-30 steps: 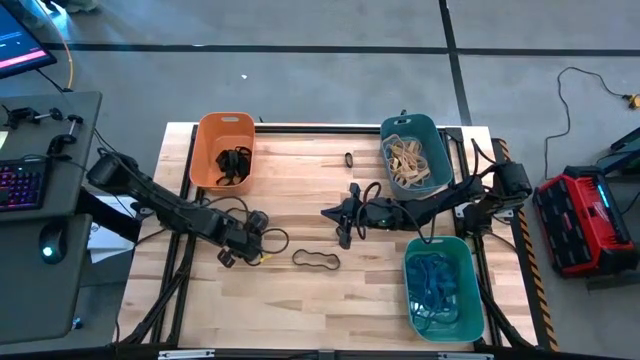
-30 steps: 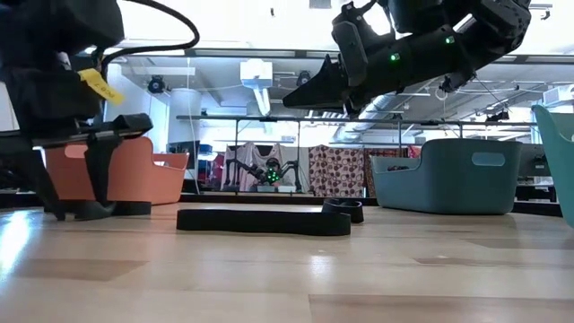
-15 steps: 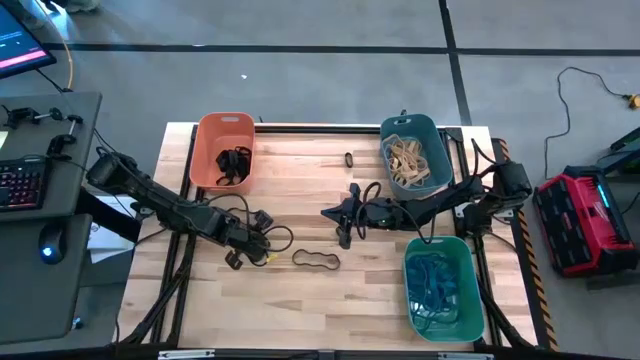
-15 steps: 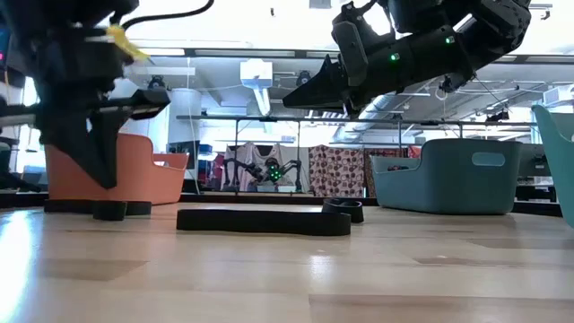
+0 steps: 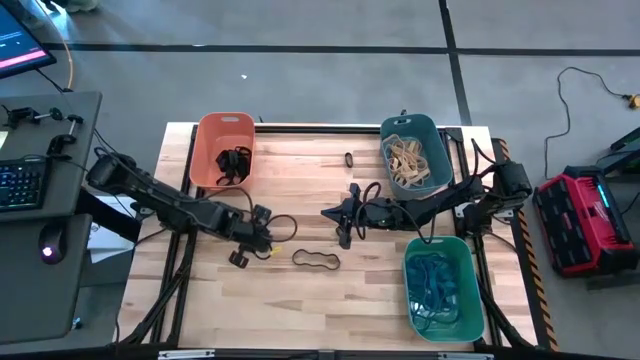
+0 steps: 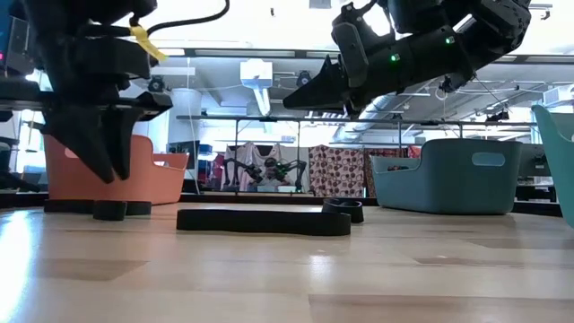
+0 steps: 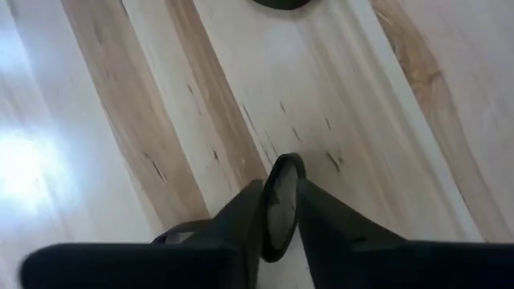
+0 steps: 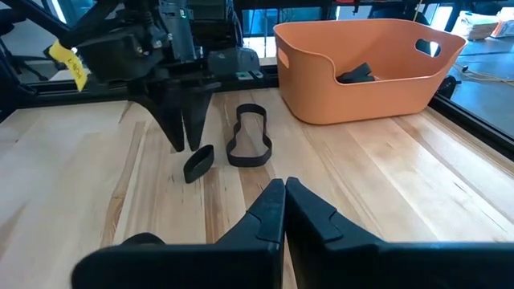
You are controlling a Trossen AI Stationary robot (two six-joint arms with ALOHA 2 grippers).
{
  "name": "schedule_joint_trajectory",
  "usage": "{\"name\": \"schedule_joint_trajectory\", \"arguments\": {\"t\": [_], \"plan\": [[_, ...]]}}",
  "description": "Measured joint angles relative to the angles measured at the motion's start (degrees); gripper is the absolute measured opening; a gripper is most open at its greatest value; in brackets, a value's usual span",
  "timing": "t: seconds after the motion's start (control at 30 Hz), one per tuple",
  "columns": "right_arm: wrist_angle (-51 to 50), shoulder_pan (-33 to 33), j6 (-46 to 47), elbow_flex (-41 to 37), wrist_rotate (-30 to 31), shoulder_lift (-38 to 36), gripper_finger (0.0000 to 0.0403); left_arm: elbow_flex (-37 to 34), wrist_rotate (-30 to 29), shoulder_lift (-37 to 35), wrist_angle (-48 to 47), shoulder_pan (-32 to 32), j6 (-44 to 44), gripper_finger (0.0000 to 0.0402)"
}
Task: Sort rubber bands into baskets
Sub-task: Put the black rubber band into the orange bin
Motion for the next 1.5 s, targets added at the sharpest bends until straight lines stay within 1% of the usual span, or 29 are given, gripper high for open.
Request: {"name": "schedule_joint_trajectory", "arguments": {"t": [0.2,0.33,0.43,0.53,0.63,0.73,0.8,0.93,0.97,1.1,1.2,1.37,1.5], "plan": [[-0.4,0.0,-0.4,0.0,0.0,0.0,0.0000,0.0,4.2,0.0,-0.2,3.1,-0.3,0.0129],[-0.4,0.0,-0.4,0.0,0.0,0.0,0.0000,0.0,5.0,1.0,-0.4,5.0,-0.3,0.0163],[-0.4,0.0,-0.4,0.0,0.0,0.0,0.0000,0.0,7.4,3.0,-0.6,6.0,0.2,0.0175],[-0.7,0.0,-0.4,0.0,0.0,0.0,0.0000,0.0,8.7,5.5,-0.6,6.5,0.3,0.0176],[-0.9,0.0,-0.5,0.0,0.0,0.0,0.0000,0.0,8.8,7.3,-0.6,6.6,0.8,0.0167],[-0.9,0.0,-0.6,0.0,0.0,0.0,0.0000,0.0,8.8,8.1,-0.3,6.5,0.8,0.0141],[-0.9,0.0,-0.5,0.0,0.0,0.0,0.0000,0.0,9.2,8.2,-0.3,6.5,1.5,0.0112],[-0.9,0.0,-0.5,0.0,0.0,0.0,0.0000,0.1,10.5,8.2,0.2,6.5,3.2,0.0026],[-0.9,0.0,-0.5,0.0,0.0,0.0,0.0000,0.2,10.5,8.2,0.1,6.5,3.1,0.0014],[-0.9,0.0,-0.5,0.0,0.0,0.0,0.0000,2.7,9.2,7.0,-1.6,6.5,1.4,0.0012],[-0.9,0.0,-0.5,0.0,0.0,0.0,0.0000,5.6,7.6,4.5,-4.4,7.3,1.1,0.0005],[-3.1,0.0,0.4,0.1,0.0,0.0,0.0000,9.7,7.0,-1.6,-11.8,12.4,-2.6,0.0003],[-3.5,0.0,1.0,0.1,0.0,0.0,0.0000,10.8,3.3,-8.0,-16.2,17.7,-6.0,0.0002]]}}
